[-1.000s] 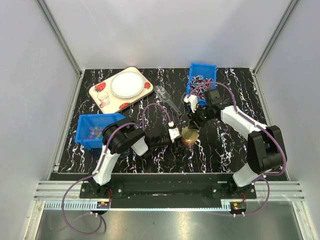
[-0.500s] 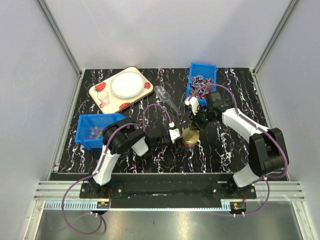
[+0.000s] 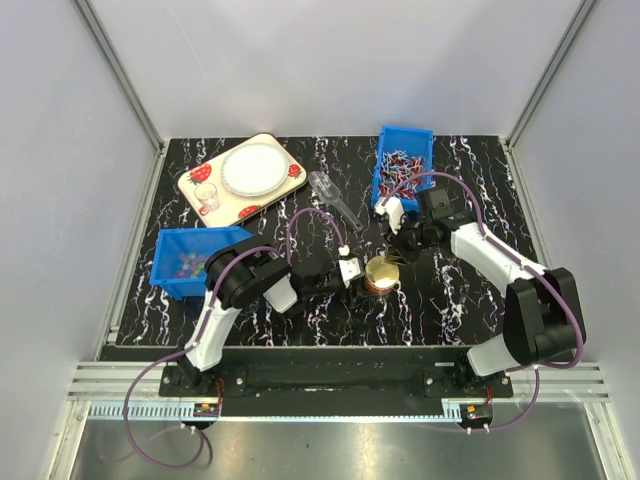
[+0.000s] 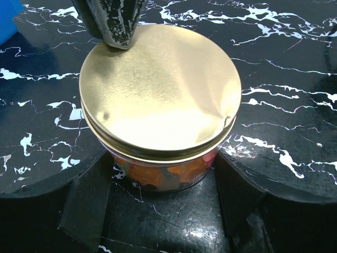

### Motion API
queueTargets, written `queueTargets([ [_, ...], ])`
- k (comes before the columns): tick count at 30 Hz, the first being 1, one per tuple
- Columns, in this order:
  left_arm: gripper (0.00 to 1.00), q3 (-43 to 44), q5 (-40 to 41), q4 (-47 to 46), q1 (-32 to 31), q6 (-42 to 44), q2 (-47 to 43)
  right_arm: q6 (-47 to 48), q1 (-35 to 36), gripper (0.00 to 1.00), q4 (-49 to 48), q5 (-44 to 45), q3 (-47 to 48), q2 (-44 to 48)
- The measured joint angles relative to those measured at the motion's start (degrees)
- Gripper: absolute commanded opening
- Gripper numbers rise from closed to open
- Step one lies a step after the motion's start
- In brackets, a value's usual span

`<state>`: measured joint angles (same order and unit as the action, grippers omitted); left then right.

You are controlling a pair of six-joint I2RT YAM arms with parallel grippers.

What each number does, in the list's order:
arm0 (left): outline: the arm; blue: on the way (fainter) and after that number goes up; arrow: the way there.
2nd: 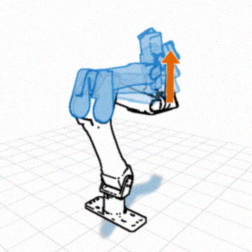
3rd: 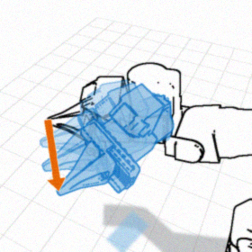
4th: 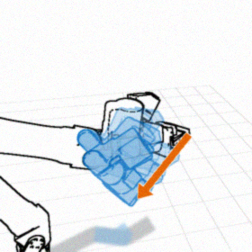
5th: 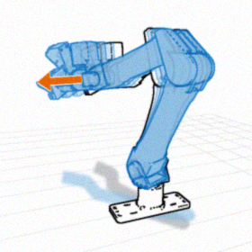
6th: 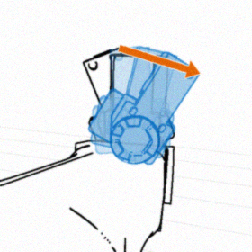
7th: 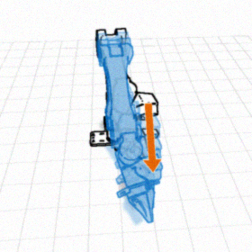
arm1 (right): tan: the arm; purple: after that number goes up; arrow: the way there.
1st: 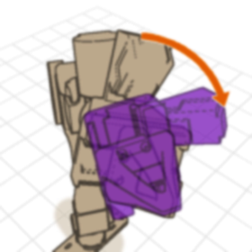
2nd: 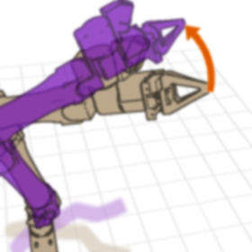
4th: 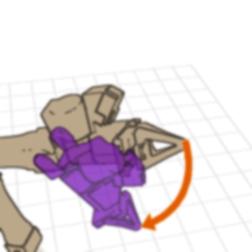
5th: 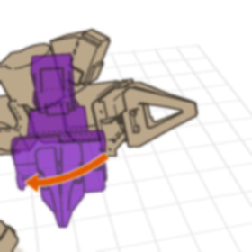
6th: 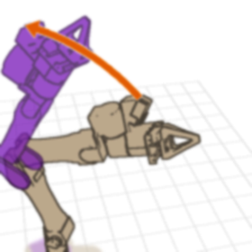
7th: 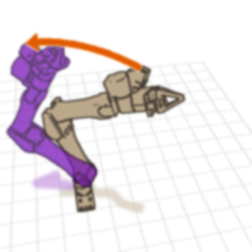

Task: Pack the candies
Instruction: Screw the bottle lid onto the packing bottle.

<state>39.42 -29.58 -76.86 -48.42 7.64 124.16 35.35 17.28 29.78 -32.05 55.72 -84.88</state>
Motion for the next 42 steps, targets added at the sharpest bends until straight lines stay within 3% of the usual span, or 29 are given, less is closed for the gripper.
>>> queueTargets([
  [20,0.61,0.0,0.0,0.0,0.0,0.0,0.0,0.5,-1.8,0.22,0.3,2.9,-1.6,0.4],
  [23,0.61,0.0,0.0,0.0,0.0,0.0,0.0,0.5,-2.0,0.24,0.9,2.8,-2.4,1.4],
  [27,0.61,0.0,0.0,0.0,0.0,0.0,0.0,0.3,-2.0,0.39,3.1,2.4,-4.1,4.3],
  [33,0.61,0.0,0.0,0.0,0.1,0.0,0.0,-1.0,-2.0,0.49,4.4,0.8,-3.4,5.9],
  [42,0.61,0.0,0.1,0.0,0.1,0.0,0.0,-2.5,-1.9,0.44,4.1,-0.4,-0.2,5.6],
])
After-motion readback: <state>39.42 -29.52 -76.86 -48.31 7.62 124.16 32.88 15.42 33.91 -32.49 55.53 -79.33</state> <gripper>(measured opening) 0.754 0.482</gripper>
